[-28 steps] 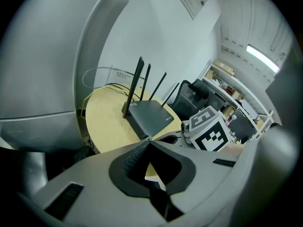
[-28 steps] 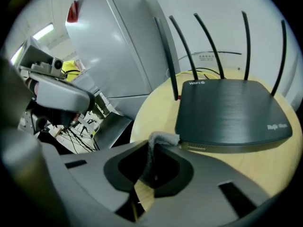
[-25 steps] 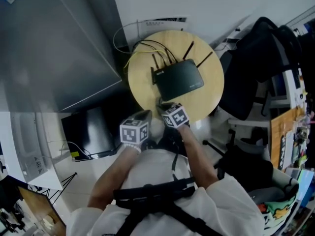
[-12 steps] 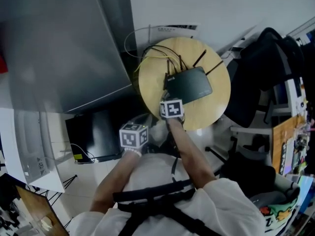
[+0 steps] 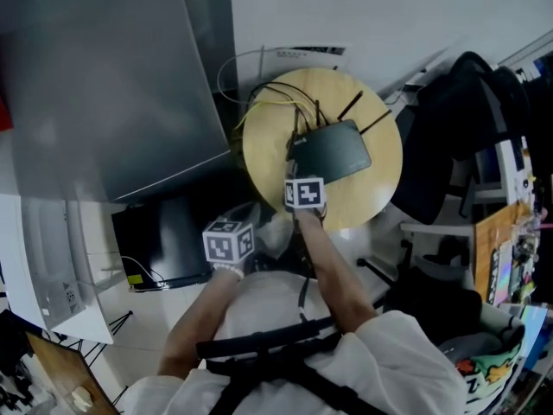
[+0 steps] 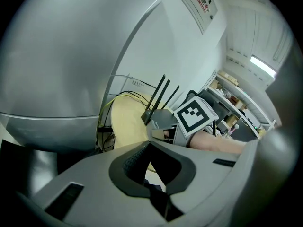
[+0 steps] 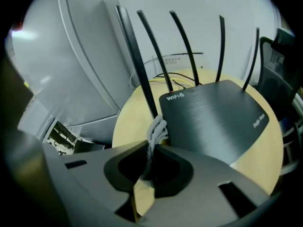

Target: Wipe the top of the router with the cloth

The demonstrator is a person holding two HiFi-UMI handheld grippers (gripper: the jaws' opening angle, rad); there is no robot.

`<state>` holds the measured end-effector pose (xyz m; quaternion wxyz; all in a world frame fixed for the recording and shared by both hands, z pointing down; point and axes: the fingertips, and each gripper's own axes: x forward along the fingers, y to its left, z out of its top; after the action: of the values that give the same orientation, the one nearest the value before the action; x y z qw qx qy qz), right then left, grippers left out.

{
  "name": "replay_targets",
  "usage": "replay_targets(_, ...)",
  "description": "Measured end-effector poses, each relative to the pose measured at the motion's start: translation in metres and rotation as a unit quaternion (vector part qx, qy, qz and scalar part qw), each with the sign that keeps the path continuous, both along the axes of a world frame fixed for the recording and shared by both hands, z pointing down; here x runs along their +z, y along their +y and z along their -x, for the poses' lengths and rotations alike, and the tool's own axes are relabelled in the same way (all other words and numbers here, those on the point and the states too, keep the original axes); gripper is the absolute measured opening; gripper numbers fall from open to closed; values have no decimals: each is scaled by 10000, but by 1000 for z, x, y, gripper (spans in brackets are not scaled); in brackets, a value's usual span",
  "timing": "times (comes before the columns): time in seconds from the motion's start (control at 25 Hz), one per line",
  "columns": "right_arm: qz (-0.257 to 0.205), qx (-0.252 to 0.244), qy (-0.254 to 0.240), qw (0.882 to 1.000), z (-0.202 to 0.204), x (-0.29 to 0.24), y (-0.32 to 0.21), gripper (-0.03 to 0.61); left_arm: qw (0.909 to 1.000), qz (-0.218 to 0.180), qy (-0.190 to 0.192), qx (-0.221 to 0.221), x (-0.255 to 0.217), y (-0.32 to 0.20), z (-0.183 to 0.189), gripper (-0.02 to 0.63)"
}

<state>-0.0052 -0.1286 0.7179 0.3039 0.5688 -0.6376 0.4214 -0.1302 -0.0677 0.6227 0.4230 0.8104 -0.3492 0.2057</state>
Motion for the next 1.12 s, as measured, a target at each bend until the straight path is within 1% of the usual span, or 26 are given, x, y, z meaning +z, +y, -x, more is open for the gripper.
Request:
replay_targets(0.16,88,-12,14,10000,-10,-5,26,40,9997,2,59,225,0,4,-18,-3)
replay_targets(0.36,-10,-104,96,9999,-26,-4,50,40,9984,29,111,550,-2,16,-44,-3)
replay_targets(0.56,229,105,61,9997,-47,3,79,40,9970,-1,188,749,-6,28,-66,-3)
replay_targets(0.76,199,225,29,9995,-66,4,96,40,9963,-78,136,842,-10,37,-74,-3)
replay_targets(0.84,153,117,102,9998,-71,-1,102,40,9962,-61,127,857,-8,42,-76,-3)
replay_targets(0.92,104,-239,118,9996,-62,-13,107,40,9963,-55,180,839,-8,46,-80,-3)
replay_targets(1.0,-67,-500,16,9987,-52,-29,108,40,9965,-116,242,791,-11,46,-82,-3)
replay_targets(1.12,-435,-471,-217,9977,-51,-58,105,40,9970,-277,277,668,-19,41,-79,-3)
